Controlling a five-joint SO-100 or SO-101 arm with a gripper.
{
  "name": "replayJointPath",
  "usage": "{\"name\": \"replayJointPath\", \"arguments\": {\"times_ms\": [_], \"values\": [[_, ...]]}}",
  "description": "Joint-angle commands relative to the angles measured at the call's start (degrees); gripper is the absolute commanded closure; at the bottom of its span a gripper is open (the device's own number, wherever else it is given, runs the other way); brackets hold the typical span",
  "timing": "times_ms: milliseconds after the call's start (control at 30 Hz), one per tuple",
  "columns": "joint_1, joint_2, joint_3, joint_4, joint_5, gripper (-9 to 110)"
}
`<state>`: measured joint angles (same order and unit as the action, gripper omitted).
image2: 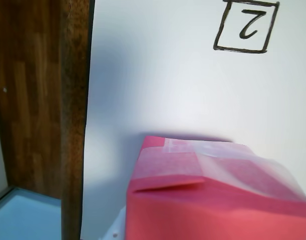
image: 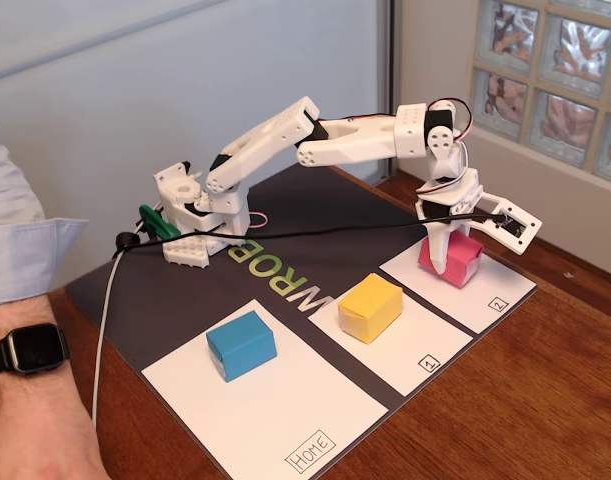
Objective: Move box red to zone 2
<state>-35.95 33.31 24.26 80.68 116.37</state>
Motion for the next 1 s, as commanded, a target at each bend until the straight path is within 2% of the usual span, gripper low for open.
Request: {"name": "replayJointPath", "arguments": {"times_ms": [0,100,600,967], "values": [[-0.35,0.88,-3.16,-0.53,-0.44,66],[-0.44,0.88,-3.43,-0.26,-0.7,63],[1.67,8.35,-4.57,3.34,-7.73,65],[7.65,23.38,-4.57,14.24,-17.84,74]]}}
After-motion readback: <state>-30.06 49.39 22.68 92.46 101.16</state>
